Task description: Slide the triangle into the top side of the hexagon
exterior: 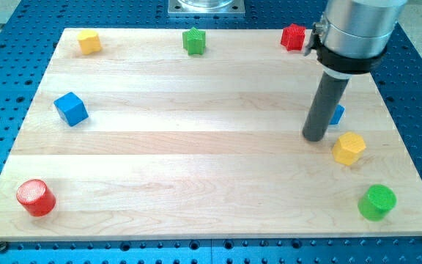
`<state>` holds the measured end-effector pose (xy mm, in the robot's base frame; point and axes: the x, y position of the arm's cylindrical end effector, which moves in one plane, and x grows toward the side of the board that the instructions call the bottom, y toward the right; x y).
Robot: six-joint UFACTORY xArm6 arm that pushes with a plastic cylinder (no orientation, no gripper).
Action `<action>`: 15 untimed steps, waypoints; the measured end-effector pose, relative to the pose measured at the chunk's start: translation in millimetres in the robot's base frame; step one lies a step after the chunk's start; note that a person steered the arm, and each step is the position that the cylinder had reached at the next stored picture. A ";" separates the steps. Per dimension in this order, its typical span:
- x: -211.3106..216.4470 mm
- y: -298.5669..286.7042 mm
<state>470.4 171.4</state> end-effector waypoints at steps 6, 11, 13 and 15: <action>-52.6 -52.6; -46.8 29.8; -60.8 41.2; -29.0 64.1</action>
<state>441.4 235.5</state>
